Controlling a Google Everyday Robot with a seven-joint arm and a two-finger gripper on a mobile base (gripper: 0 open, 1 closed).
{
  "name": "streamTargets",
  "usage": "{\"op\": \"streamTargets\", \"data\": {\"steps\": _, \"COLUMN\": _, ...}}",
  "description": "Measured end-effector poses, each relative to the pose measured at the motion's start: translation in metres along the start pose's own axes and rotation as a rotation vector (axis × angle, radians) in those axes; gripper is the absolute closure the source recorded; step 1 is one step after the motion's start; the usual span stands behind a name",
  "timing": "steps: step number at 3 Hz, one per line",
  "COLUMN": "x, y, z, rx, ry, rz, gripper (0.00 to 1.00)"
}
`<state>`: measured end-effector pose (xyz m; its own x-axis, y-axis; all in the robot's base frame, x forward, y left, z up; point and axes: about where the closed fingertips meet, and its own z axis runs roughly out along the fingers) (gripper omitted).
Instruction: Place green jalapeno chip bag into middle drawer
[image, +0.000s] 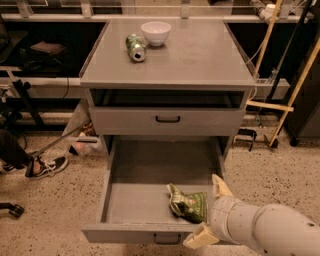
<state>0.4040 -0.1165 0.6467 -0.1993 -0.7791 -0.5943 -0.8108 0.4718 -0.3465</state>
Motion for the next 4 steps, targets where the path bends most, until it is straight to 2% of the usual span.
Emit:
{"op": "streamTargets", "data": {"steps": 1, "x": 0.000, "y": 0.000, "z": 0.000, "rx": 0.000, "ry": 0.000, "rz": 0.000, "gripper": 0.00}}
{"op": "streamTargets", "data": {"steps": 2, "x": -0.024, "y": -0.045, "z": -0.042, "rx": 0.086, "ry": -0.028, "rz": 0.003, "gripper": 0.00}}
{"op": "streamTargets", "data": {"steps": 3, "x": -0.093, "y": -0.123, "z": -0.151, "rx": 0.287, "ry": -0.088, "rz": 0.008, "gripper": 0.00}}
{"op": "streamTargets", "data": {"steps": 4, "x": -0.175, "y": -0.182, "z": -0.252, "rx": 0.485, "ry": -0.144, "rz": -0.032, "gripper": 0.00}}
